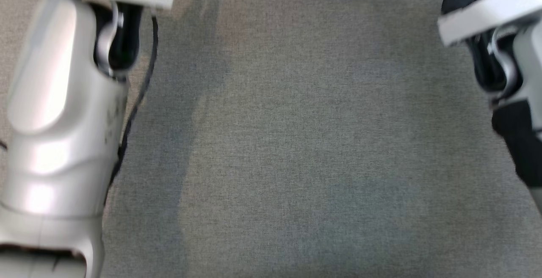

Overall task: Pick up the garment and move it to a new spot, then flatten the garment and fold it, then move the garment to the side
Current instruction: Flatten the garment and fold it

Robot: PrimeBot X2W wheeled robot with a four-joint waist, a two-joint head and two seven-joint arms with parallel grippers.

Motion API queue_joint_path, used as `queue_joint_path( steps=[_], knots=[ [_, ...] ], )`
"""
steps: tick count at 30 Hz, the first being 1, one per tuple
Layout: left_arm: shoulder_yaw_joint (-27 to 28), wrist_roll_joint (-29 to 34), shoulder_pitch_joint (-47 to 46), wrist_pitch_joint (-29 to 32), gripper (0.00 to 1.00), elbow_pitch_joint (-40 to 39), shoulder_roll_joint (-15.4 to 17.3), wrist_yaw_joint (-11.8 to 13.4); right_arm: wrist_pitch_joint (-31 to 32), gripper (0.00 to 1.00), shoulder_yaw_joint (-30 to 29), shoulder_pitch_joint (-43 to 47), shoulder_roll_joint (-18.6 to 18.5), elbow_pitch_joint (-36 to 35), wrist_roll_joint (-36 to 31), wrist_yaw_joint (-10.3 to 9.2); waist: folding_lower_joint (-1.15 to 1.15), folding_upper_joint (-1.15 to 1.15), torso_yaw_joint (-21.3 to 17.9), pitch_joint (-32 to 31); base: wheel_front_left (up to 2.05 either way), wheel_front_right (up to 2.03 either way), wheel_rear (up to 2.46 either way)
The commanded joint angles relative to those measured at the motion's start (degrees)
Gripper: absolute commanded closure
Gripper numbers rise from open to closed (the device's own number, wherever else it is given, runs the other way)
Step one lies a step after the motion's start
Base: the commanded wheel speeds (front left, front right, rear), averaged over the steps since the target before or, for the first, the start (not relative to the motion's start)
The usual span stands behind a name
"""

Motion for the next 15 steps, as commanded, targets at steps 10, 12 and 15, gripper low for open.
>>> queue_joint_path(
  steps=[10,12,15],
  knots=[
    [3.7,1.5,28.4,-0.3,1.00,-18.2,0.4,-0.4,-0.2,1.00,-0.6,21.2,-4.0,-14.3,4.0,0.01,0.00,0.00,0.4,-6.1,0.00,0.00,0.00],
    [4.8,1.2,33.8,-0.3,1.00,-20.7,-0.8,-0.3,-0.2,1.00,-1.8,25.4,-4.0,-16.6,3.8,0.01,0.00,0.00,0.8,-7.4,0.00,0.00,0.00],
    [6.2,1.4,40.6,-0.3,1.00,-24.0,-2.2,-0.3,-0.2,1.00,-2.3,31.5,-3.6,-20.9,5.6,0.01,0.00,0.00,1.4,-9.6,0.00,0.00,0.00]
  ],
)
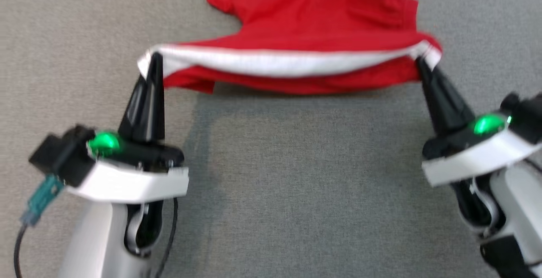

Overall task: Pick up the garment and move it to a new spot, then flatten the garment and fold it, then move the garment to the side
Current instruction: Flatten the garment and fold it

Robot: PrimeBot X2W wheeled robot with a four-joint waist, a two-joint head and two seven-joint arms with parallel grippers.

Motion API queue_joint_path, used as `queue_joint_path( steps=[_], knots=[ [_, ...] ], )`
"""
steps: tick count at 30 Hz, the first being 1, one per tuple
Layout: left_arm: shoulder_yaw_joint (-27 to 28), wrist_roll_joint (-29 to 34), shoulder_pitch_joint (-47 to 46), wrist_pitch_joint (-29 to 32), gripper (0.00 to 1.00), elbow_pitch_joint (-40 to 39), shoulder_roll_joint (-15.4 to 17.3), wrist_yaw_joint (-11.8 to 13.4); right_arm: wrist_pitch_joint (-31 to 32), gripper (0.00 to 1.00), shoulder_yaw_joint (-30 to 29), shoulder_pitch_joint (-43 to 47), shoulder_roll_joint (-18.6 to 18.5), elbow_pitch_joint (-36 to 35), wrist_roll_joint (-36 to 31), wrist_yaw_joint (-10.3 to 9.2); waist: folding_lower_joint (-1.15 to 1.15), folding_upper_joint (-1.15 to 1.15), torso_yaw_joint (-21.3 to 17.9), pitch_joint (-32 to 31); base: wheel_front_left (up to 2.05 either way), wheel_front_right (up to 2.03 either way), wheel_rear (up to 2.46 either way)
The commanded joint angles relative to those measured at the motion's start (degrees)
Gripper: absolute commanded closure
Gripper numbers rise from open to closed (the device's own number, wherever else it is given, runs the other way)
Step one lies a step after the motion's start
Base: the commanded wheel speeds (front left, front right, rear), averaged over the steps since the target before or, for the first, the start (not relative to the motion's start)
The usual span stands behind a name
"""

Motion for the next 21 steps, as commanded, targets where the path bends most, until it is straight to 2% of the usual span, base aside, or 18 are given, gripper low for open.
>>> queue_joint_path(
  steps=[1,11,21],
  knots=[
    [1.2,0.9,4.0,-0.3,1.00,-2.0,-0.5,-0.3,-0.3,1.00,-0.2,4.0,-0.6,-2.3,0.4,0.02,0.00,0.00,1.0,-2.7,0.00,0.00,0.00],
    [2.0,2.3,16.7,-0.3,1.00,-8.1,-2.0,-0.3,-0.2,1.00,-2.6,18.4,-0.2,-8.5,-1.0,0.02,0.00,0.00,1.8,-9.9,0.00,0.00,0.00],
    [-0.5,3.6,27.3,-0.3,1.00,-15.0,-2.1,-0.3,-0.3,1.00,-5.3,30.8,-1.7,-14.6,-2.2,0.02,0.00,0.00,1.3,-14.8,0.00,0.00,0.00]
  ],
)
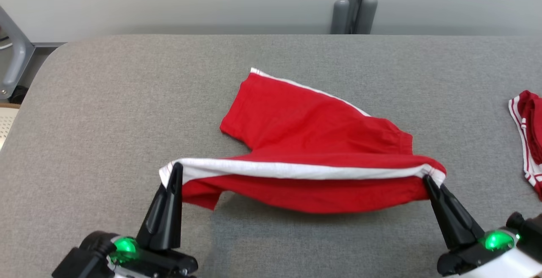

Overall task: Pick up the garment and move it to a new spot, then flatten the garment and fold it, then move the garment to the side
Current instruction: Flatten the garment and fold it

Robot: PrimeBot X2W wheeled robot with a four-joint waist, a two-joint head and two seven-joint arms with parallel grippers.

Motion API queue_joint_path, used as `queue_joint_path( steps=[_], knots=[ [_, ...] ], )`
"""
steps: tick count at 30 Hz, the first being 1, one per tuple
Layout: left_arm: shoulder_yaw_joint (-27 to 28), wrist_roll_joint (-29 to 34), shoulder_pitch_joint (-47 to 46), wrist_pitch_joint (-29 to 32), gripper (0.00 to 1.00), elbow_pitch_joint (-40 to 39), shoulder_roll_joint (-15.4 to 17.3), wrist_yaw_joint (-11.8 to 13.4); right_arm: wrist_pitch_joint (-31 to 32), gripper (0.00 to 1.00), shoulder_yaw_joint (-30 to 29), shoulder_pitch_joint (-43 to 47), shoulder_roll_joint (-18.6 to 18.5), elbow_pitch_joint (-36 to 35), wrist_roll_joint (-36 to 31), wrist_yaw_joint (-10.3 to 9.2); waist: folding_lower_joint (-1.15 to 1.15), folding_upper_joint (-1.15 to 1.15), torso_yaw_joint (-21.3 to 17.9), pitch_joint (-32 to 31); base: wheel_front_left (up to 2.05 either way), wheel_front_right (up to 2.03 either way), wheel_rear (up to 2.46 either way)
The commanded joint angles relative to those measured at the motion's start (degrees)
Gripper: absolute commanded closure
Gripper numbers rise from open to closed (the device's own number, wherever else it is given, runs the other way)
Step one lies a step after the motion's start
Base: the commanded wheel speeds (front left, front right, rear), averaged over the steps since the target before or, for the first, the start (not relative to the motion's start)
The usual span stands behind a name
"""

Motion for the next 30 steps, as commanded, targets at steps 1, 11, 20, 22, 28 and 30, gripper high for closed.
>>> queue_joint_path(
  steps=[1,11,20,22,28,30],
  knots=[
    [-0.2,0.1,1.0,-0.3,1.00,-1.0,0.2,-0.1,-0.3,1.00,-0.5,1.4,-0.6,-0.6,-0.5,0.01,0.00,0.00,-0.4,-0.3,0.00,0.00,0.00],
    [-1.5,0.2,-0.7,-0.3,1.00,1.7,1.5,-0.1,-0.3,1.00,2.1,1.6,-0.2,1.8,1.7,0.01,0.00,0.00,-2.0,0.2,0.00,0.00,0.00],
    [-5.4,-0.1,-16.9,-0.2,1.00,14.1,7.3,-0.1,-0.3,1.00,3.7,-5.2,1.7,8.6,1.4,0.01,0.00,0.00,-4.2,3.4,0.00,0.00,0.00],
    [-6.8,-0.5,-21.4,-0.1,1.00,17.1,8.5,-0.1,-0.3,1.00,3.7,-7.3,2.7,10.2,1.1,0.01,0.00,0.00,-5.0,4.9,0.00,0.00,0.00],
    [-10.8,-1.7,-33.3,-0.1,1.00,27.5,10.8,-0.1,-0.3,1.00,3.2,-14.0,6.1,15.5,-0.1,0.01,0.00,0.00,-7.8,9.6,0.00,0.00,0.00],
    [-11.8,-1.9,-36.7,-0.1,1.00,30.9,11.1,-0.1,-0.3,1.00,3.1,-16.1,7.2,17.0,-0.4,0.01,0.00,0.00,-8.5,10.9,0.00,0.00,0.00]
  ],
)
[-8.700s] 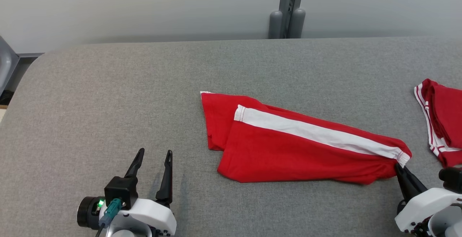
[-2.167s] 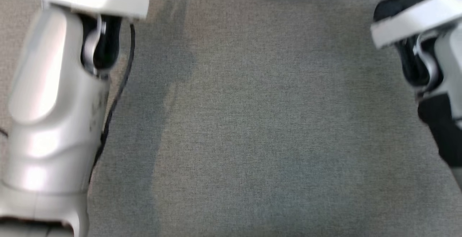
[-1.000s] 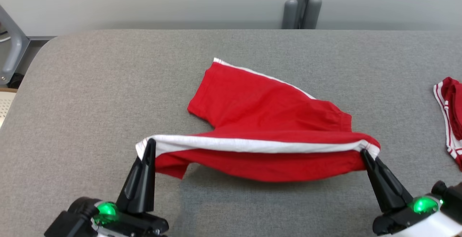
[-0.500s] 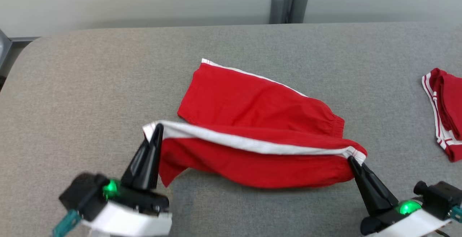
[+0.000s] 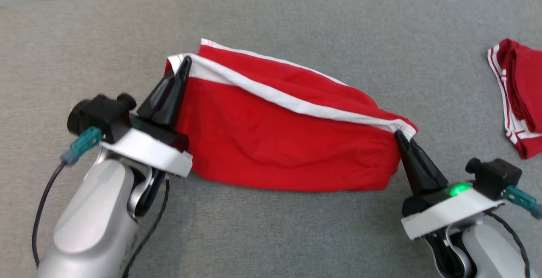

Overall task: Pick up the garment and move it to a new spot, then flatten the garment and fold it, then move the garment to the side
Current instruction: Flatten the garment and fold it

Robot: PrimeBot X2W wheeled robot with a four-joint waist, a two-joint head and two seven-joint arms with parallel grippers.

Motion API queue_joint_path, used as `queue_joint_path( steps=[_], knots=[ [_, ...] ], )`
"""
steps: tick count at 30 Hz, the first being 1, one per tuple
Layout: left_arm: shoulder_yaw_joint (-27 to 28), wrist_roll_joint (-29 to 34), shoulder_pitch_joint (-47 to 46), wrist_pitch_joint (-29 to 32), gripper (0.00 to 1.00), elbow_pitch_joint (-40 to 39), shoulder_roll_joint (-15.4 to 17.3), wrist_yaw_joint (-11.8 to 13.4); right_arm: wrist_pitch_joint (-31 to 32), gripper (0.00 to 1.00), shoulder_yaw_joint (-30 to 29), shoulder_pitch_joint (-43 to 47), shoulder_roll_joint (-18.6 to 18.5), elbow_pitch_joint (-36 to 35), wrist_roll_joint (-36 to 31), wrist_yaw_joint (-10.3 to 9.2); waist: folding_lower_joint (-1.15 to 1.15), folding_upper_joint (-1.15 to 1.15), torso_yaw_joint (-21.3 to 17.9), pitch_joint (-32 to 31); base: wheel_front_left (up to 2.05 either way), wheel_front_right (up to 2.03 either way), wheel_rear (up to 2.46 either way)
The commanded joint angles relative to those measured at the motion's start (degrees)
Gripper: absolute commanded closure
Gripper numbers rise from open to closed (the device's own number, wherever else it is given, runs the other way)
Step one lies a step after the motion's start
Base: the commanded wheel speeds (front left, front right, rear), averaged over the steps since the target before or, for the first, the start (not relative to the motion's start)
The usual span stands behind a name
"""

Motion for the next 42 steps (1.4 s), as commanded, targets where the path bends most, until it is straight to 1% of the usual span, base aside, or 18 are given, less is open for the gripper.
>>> queue_joint_path(
  steps=[1,11,19,26,30,35,36,37,38,39,40,41,42],
  knots=[
    [-0.2,-0.4,-1.4,0.0,1.00,0.9,0.3,0.0,-0.3,1.00,-0.2,-1.0,0.0,0.4,-0.5,0.01,0.00,0.00,-1.6,2.0,0.00,0.00,0.00],
    [-3.3,-0.2,-13.1,0.0,1.00,16.0,-0.7,0.0,-0.3,1.00,0.3,-7.8,3.9,6.1,-1.8,0.01,0.00,0.00,-3.3,5.5,0.00,0.00,0.00],
    [-5.3,0.6,-20.8,0.0,1.00,28.8,-1.4,0.0,-0.2,1.00,2.0,-11.5,5.2,8.4,-1.6,0.01,0.00,0.00,-4.2,7.0,0.00,0.00,0.00],
    [-7.7,1.3,-27.2,0.1,1.00,37.7,-2.6,0.0,-0.2,1.00,1.7,-13.6,6.4,10.0,-2.0,0.01,0.00,0.00,-5.3,8.1,0.00,0.00,0.00],
    [-8.5,1.1,-30.3,1.4,1.00,43.9,-3.0,0.0,-0.2,1.00,1.9,-14.6,7.2,10.8,-2.4,0.01,0.00,0.00,-5.9,8.3,0.00,0.00,0.00],
    [-9.5,1.6,-32.9,1.9,1.00,49.1,-3.9,0.3,-0.2,1.00,2.0,-15.6,7.8,11.9,-2.9,0.01,0.00,0.00,-6.2,8.5,0.00,0.00,0.00],
    [-9.8,1.7,-33.2,2.0,0.91,49.8,-4.1,0.2,-0.2,1.00,2.0,-15.7,7.9,12.0,-3.0,0.01,0.00,0.00,-6.2,8.4,0.00,0.00,0.00],
    [-10.2,1.8,-33.5,2.4,0.76,50.7,-4.3,0.2,-0.2,1.00,2.0,-15.9,8.0,12.2,-3.0,0.01,0.00,0.00,-6.2,8.4,0.00,0.00,0.00],
    [-10.6,2.0,-33.9,2.6,0.68,51.4,-4.4,0.2,-0.2,1.00,1.9,-16.0,8.1,12.4,-3.1,0.01,0.00,0.00,-6.2,8.4,0.00,0.00,0.00],
    [-10.9,2.2,-34.3,2.9,0.52,52.2,-4.5,0.2,-0.2,0.93,1.8,-16.1,8.2,12.6,-3.2,0.01,0.00,0.00,-6.3,8.3,0.00,0.00,0.00],
    [-11.3,2.3,-34.6,3.1,0.24,52.7,-4.6,0.2,-0.2,0.81,1.7,-16.2,8.4,12.9,-3.4,0.01,0.00,0.00,-6.3,8.2,0.00,0.00,0.00],
    [-11.6,2.5,-34.8,3.2,0.14,53.2,-4.7,0.2,-0.2,0.69,1.6,-16.2,8.5,13.1,-3.5,0.01,0.00,0.00,-6.3,8.2,0.00,0.00,0.00],
    [-11.8,2.7,-35.2,3.1,0.00,53.7,-4.7,0.1,-0.2,0.55,1.5,-16.4,8.6,13.2,-3.7,0.01,0.00,0.00,-6.3,8.1,0.00,0.00,0.00]
  ],
)
